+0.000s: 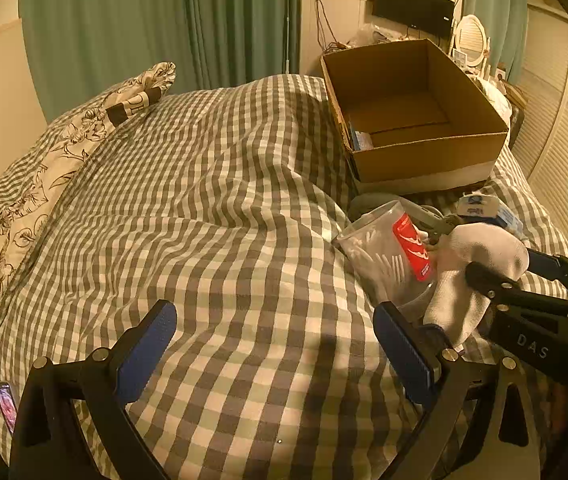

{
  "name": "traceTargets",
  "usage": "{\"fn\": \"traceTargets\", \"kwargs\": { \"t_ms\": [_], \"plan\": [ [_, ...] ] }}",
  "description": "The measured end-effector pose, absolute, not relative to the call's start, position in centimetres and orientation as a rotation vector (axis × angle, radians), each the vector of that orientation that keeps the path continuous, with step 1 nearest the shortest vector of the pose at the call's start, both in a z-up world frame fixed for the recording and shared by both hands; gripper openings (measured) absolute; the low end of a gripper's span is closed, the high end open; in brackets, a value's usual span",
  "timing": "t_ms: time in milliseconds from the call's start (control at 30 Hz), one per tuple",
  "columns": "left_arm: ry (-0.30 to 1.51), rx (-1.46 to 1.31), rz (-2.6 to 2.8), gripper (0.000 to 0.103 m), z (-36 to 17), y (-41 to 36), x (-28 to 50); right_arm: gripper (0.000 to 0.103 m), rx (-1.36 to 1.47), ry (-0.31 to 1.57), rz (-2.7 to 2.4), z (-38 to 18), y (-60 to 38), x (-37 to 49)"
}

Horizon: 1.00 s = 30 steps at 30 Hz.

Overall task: Organize objects
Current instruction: 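Grasp the white mesh bag with the right gripper while the left gripper grasps the red-labelled clear cup, then carry the mesh bag and clear cup over the box and open both grippers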

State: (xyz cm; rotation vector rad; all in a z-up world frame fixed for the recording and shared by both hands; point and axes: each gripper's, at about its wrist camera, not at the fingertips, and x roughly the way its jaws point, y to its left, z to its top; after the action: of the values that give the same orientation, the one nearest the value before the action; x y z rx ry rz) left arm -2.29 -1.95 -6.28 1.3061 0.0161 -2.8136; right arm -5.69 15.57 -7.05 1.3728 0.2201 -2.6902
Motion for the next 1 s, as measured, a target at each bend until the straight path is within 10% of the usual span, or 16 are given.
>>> {"fn": "traceTargets", "kwargs": {
  "t_ms": [233, 667, 1000],
  "plan": [
    [-0.004, 1.310, -2.815, 0.101, -5.8, -0.8, -2.7, 0.047, 1.238, 0.261, -2.730, -4.8, 16.1, -2.8],
    [0.041, 1.438, -2.812, 0.100, -7.7, 4.7, -8.3, 0.046, 1.121, 0.187, -2.814, -1.0, 21.6, 0.1],
    [0.155, 1.577, -2.822, 0.079, -10.6, 6.2, -11.0, 0.046, 1.161, 0.098, -2.764, -2.7, 23.3, -1.1]
  ]
}}
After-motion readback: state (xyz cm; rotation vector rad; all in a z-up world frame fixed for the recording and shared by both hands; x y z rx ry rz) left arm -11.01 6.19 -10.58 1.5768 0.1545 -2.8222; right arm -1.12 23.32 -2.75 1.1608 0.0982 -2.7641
